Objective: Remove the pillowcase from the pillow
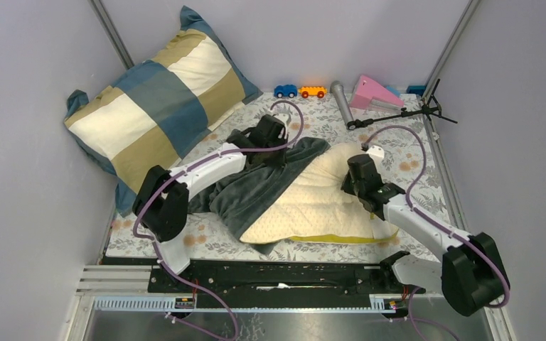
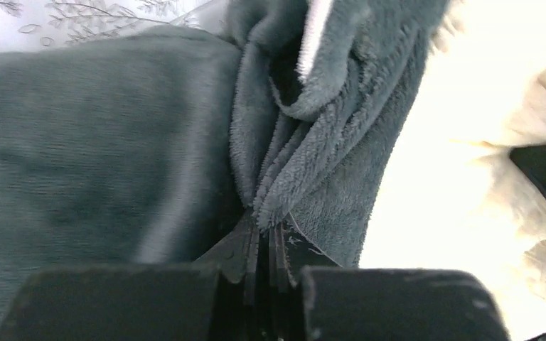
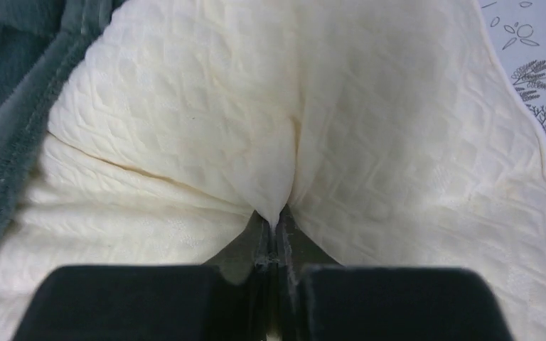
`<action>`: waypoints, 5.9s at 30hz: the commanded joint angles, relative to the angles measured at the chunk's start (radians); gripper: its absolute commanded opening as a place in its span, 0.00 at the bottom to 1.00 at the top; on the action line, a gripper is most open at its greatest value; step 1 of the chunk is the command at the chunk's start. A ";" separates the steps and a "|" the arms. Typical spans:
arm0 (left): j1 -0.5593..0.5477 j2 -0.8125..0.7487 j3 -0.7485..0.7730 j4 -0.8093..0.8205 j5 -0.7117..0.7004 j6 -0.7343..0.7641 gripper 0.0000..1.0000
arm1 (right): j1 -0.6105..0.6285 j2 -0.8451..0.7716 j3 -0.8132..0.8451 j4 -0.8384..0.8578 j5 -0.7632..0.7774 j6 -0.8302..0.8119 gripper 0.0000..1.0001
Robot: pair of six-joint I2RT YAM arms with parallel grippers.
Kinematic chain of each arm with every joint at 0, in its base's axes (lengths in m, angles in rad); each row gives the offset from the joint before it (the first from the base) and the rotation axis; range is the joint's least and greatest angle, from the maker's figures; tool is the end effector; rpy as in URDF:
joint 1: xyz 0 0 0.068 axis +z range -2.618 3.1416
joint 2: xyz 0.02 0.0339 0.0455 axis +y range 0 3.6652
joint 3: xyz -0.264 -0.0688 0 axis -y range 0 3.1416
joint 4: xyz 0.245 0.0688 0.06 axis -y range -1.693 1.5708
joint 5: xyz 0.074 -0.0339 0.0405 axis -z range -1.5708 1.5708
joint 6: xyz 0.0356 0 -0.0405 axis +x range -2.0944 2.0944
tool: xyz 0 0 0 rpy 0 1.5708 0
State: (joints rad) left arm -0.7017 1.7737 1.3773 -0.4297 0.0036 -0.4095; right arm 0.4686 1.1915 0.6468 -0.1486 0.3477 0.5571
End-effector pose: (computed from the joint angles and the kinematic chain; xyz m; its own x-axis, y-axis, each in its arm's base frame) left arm 0.3029 -0.2561 0.2522 -0.7729 0.1319 -0.6207 0.3703 0.8881 -0.2723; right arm 0.2246 0.1001 0.2144 -0.5848 0.2611 -0.7680 0.1395 0.9650 0.2218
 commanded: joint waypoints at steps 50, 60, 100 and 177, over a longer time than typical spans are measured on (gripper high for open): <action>0.186 -0.862 -0.766 0.110 -0.215 -0.324 0.98 | 0.430 0.205 0.400 -0.070 -0.179 -0.098 1.00; 0.188 -0.806 -0.876 0.171 -0.199 -0.399 0.99 | 0.441 0.400 0.374 -0.085 -0.162 -0.119 0.74; 0.109 -0.296 -0.739 0.497 0.112 -0.388 0.92 | -0.216 -0.242 0.225 0.087 -0.232 -0.040 0.99; 0.447 -0.395 -1.050 1.290 -0.530 0.284 0.94 | -0.384 0.362 -0.437 1.449 -0.046 -0.563 1.00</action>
State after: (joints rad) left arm -0.3374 1.3666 0.2695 0.8543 -0.7410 -0.0978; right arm 0.0959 1.5421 0.1871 1.3041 0.2512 -0.0120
